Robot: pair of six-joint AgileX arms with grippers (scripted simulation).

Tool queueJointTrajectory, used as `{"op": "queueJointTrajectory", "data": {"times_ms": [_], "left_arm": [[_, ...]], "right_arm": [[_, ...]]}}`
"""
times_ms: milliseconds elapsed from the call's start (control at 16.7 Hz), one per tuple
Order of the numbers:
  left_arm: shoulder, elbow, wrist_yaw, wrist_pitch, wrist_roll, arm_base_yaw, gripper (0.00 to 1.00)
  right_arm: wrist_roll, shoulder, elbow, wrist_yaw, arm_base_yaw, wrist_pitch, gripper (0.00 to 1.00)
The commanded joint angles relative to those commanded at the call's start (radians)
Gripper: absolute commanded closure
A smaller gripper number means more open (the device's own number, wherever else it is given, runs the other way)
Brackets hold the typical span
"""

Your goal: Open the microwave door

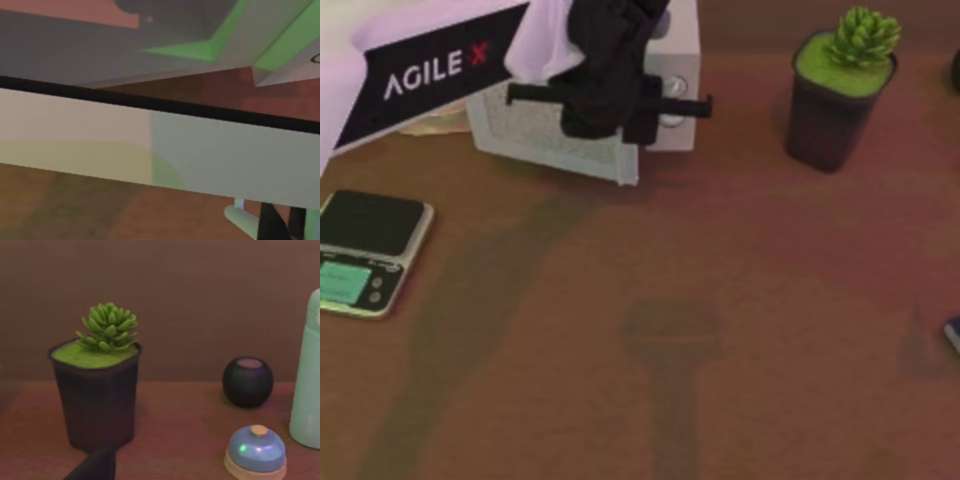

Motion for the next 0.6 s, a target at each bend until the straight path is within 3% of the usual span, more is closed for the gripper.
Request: {"op": "queueJointTrajectory", "data": {"times_ms": [600], "left_arm": [[0.004, -0.002, 0.005, 0.0, -0.004, -0.007, 1.0]], "right_arm": [[0.0, 0.0, 0.0, 0.0, 0.0, 0.0, 0.0]]}}
